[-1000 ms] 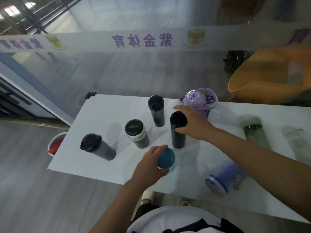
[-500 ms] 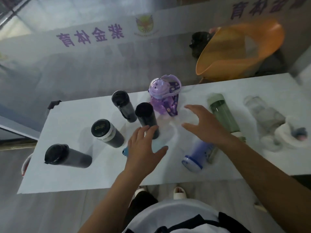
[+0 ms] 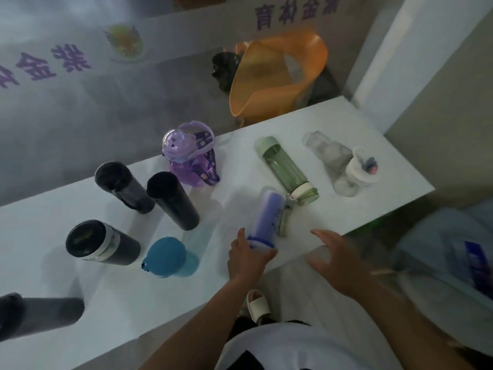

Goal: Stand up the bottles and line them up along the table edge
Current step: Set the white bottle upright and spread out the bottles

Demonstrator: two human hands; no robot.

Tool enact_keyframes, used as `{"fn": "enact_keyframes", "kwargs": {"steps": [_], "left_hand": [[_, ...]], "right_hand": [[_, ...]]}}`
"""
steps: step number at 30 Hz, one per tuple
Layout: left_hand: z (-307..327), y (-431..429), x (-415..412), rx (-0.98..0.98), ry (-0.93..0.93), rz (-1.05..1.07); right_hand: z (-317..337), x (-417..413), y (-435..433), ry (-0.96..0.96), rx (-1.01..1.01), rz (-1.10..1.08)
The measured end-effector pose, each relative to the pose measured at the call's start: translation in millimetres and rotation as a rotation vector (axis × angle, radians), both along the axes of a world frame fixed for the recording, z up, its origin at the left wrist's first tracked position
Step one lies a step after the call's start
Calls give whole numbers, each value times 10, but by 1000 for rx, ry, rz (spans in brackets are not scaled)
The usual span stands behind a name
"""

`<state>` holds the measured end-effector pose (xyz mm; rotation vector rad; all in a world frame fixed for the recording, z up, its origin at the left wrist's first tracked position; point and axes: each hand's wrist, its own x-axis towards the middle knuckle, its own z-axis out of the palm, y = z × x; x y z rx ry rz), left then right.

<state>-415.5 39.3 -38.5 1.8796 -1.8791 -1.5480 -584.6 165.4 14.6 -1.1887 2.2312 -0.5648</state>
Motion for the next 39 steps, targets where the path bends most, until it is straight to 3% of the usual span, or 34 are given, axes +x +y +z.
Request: {"fn": "enact_keyframes", "kwargs": {"steps": [5,10,13,17,25,39], "left_hand": [[-228,30,2,-25,29,71],[272,-10,78,-79,154,159],[477,-110,143,-219,184,171],[777,-342,182,-406,128,60],[1229,-575,179,-395,-165,-193],[1094,-475,-93,-350,-259,-100]], "right_hand": [[106,90,201,33,71,-22],[137,163,298,2,62,-60],[130,115,230,-38,45,-58],[63,-33,-23,-93,10,-41],[-122,-511,-546,-73,53,26],[-481,-1069,-781,-153,-12,2]]}}
